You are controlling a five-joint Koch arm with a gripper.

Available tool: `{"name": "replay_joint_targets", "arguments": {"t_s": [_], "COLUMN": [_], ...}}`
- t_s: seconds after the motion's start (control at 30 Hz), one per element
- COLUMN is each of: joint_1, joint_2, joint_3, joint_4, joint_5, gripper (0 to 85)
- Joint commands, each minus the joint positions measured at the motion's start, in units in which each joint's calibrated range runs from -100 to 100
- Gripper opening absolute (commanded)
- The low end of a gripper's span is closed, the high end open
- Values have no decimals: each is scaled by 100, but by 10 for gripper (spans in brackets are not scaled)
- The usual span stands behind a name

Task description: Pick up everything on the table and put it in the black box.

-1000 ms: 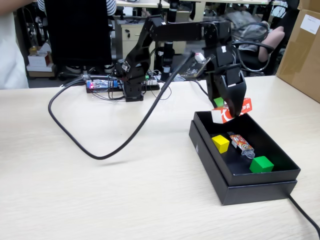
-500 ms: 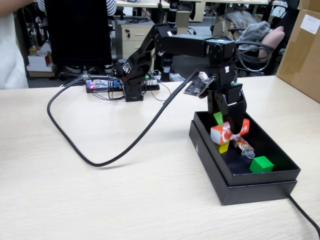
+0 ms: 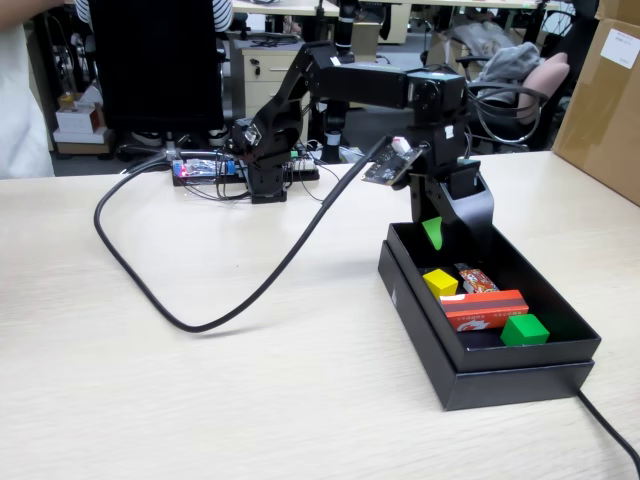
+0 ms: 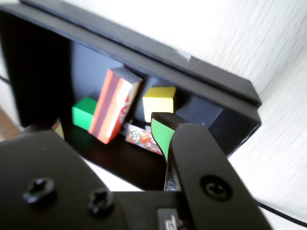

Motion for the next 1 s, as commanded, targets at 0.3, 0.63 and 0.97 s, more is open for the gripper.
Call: {"name": "replay_joint_targets", "arguments": {"t_s": [0.3, 0.63, 0.97], "joint_1": [-913, -1255, -1265], "joint_2": [-2823, -3683, -5014], "joint_3": [-1939, -3580, -5974], "joint_4": [1146, 1837, 3245], "joint_5": [-723, -1001, -1114], "gripper": [406, 430, 430]}}
